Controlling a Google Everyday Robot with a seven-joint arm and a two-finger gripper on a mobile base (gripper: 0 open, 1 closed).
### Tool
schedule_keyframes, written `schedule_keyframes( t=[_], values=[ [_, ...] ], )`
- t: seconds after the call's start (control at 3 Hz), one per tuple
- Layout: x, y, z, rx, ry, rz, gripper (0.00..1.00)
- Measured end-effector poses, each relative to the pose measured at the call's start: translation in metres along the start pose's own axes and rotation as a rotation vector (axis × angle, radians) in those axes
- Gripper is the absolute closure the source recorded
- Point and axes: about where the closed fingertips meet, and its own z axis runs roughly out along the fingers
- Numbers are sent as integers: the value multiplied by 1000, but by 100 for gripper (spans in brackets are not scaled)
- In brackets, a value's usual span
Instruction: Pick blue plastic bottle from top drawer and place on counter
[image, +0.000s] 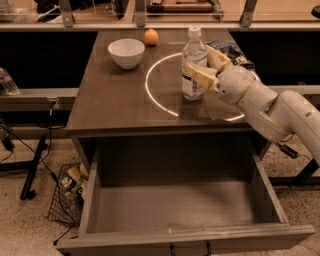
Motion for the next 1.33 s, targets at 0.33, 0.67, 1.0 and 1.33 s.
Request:
schedule_keyframes(
  t=[0.33, 0.67, 1.0, 1.33],
  values=[
    [8, -1, -10, 16, 12, 10, 14],
    [4, -8, -23, 30, 26, -4, 0],
    [-41, -35, -68, 35, 111, -116, 0],
    [-99, -62, -129, 85, 206, -240, 0]
  ],
)
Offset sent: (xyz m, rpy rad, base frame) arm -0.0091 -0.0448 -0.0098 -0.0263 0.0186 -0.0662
